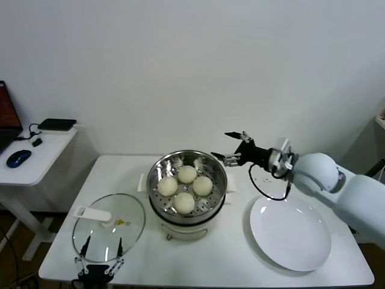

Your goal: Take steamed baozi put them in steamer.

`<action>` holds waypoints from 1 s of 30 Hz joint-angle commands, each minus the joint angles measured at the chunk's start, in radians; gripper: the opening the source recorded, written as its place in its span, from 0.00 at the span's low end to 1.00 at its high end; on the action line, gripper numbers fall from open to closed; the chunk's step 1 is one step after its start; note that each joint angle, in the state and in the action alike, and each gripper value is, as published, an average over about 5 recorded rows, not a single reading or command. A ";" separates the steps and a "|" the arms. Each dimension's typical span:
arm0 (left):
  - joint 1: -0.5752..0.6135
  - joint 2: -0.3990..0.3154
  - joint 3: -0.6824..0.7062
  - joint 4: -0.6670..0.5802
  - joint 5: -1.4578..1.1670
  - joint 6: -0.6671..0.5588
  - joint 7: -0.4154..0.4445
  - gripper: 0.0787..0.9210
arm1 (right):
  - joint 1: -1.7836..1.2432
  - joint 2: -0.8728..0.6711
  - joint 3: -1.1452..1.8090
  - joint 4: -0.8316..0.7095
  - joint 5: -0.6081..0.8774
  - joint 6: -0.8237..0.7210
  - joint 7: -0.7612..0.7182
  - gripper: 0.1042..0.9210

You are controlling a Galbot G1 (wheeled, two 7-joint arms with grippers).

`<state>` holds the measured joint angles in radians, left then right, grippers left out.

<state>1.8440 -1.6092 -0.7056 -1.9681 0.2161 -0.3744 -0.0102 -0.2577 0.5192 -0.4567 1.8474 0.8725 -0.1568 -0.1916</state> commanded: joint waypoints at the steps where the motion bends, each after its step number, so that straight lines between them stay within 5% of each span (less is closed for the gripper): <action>1: 0.006 -0.015 -0.003 0.012 -0.001 -0.022 -0.003 0.88 | -1.248 0.246 1.018 0.103 -0.144 0.345 0.017 0.88; 11: 0.014 -0.015 -0.001 0.014 0.006 -0.029 -0.004 0.88 | -1.495 0.546 1.100 0.080 -0.208 0.535 0.007 0.88; 30: 0.015 -0.023 -0.001 0.003 0.009 -0.026 -0.014 0.88 | -1.518 0.732 1.032 0.060 -0.357 0.645 0.089 0.88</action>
<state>1.8606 -1.6092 -0.7079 -1.9649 0.2237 -0.4021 -0.0227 -1.6568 1.1296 0.5276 1.9061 0.5942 0.4179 -0.1381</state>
